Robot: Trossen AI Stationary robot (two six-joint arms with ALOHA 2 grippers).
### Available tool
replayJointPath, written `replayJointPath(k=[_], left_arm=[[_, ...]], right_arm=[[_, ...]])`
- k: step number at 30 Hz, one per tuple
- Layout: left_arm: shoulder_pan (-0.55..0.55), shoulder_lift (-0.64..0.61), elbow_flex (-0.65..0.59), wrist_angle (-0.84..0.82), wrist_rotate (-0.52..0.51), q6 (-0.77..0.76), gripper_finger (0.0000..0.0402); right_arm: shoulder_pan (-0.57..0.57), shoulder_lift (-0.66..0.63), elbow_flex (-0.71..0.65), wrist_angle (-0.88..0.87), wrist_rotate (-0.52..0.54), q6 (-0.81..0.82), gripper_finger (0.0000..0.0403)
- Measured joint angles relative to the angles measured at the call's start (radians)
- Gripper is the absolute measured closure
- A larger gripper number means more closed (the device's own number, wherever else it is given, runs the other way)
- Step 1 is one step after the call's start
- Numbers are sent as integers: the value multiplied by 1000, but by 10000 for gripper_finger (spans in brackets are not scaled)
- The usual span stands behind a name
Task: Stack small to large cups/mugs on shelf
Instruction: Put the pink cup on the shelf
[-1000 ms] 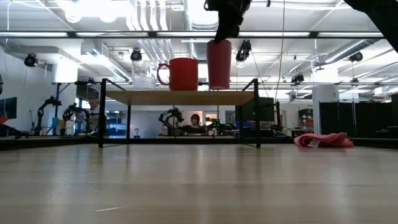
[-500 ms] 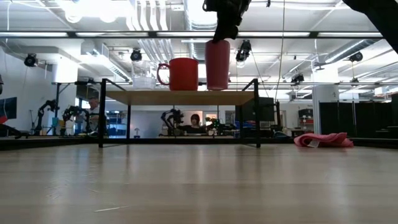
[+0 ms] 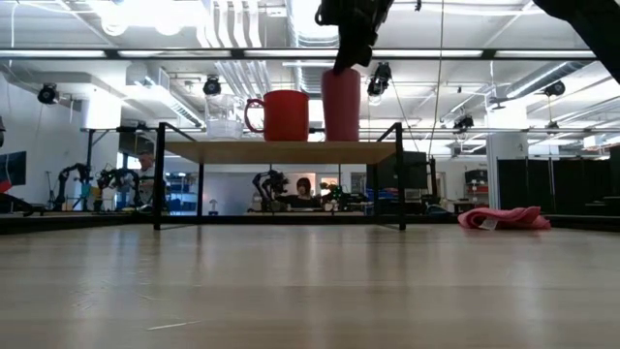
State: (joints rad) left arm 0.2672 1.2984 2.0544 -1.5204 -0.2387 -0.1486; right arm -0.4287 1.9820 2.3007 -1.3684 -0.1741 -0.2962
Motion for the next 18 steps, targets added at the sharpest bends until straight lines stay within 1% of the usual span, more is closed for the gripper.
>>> replayJointPath(k=[13, 18], left_arm=[[0, 1, 0, 0, 0, 0, 350], [0, 1, 0, 0, -1, 14, 350]], right_arm=[[0, -1, -36, 29, 1, 15, 394], [0, -1, -39, 25, 1, 31, 378]])
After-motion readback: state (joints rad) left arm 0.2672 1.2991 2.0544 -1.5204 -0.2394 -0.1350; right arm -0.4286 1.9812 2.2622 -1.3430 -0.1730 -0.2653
